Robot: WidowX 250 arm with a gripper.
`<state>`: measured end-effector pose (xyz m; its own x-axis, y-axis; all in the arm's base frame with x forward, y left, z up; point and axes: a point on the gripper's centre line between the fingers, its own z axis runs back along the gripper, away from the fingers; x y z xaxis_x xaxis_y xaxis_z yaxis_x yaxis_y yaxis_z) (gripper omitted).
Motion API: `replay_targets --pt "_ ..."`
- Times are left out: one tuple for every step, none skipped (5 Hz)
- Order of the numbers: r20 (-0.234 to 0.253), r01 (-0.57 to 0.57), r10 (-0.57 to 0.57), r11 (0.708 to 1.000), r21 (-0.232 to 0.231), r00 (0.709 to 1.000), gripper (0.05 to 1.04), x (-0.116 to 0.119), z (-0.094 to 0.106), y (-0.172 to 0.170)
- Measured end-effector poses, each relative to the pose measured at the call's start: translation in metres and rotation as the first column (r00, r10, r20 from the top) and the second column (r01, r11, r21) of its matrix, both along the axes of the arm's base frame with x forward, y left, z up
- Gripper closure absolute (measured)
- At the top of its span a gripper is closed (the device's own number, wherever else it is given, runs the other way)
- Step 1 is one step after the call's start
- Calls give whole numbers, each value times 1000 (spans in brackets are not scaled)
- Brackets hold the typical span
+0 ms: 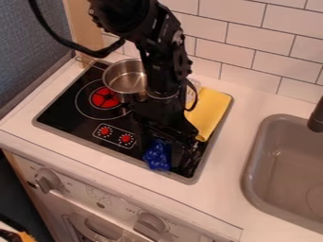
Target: Put the purple object to the silver pot
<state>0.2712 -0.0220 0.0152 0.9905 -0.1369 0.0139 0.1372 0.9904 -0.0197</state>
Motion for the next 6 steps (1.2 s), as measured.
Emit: replay_targets --pt "-29 -34 33 999 -19 999 290 0 0 3" --pt "-9 -4 3 1000 -20 1000 290 -2 17 3" --pt "80 18 -15 999 -36 997 290 4 73 8" --pt "115 -116 119 993 -24 986 290 32 101 43" --pt "71 -191 191 982 -12 979 290 61 82 73" --pt "63 -230 229 973 8 972 290 77 71 99"
